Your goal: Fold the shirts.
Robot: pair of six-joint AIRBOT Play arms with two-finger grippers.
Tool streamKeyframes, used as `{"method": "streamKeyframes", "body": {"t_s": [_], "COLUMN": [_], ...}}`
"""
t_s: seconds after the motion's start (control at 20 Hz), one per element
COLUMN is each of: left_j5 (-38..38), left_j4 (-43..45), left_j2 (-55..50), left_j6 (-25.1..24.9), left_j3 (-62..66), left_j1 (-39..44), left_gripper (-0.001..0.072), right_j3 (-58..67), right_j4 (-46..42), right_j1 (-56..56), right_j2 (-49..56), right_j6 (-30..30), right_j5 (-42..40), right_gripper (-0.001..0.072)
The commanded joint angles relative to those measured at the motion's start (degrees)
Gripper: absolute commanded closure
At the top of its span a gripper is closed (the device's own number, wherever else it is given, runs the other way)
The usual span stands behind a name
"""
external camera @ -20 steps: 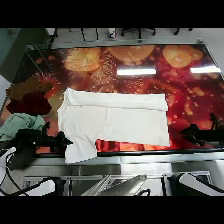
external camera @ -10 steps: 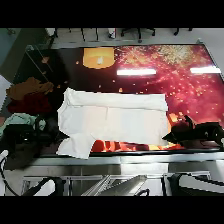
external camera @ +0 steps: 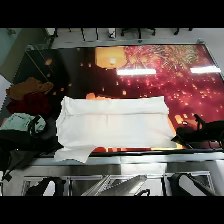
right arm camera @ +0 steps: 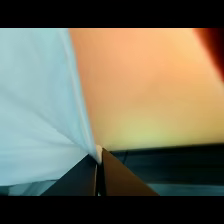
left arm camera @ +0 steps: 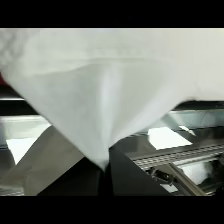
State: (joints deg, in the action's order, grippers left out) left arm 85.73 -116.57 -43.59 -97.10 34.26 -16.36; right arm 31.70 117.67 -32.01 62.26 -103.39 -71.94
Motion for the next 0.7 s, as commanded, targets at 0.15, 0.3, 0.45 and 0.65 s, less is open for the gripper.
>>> {"method": "streamKeyframes", "body": {"t_s": [0.15,0.3,0.45,0.65], "left_j5": [-10.16,-16.63,-19.85,-20.02], "left_j4": [2.6,2.6,2.6,2.82], "left_j2": [-3.43,-15.43,-29.18,-44.59], "left_j6": [3.67,3.52,3.52,3.56], "left_j3": [4.96,16.74,30.27,43.98], "left_j1": [7.54,10.97,14.12,14.82], "left_gripper": [0.0693,0.0693,0.0693,0.0693], "right_j3": [2.1,9.64,20.09,30.36], "right_j4": [11.98,19.1,18.86,18.18], "right_j1": [-0.04,4.61,11.28,14.08], "right_j2": [-3.54,3.45,13.51,25.18], "right_j6": [-4.9,-8.98,-10.03,-9.81], "right_j5": [5.44,10.27,14.71,15.26], "right_gripper": [0.0692,0.0692,0.0692,0.0691]}}
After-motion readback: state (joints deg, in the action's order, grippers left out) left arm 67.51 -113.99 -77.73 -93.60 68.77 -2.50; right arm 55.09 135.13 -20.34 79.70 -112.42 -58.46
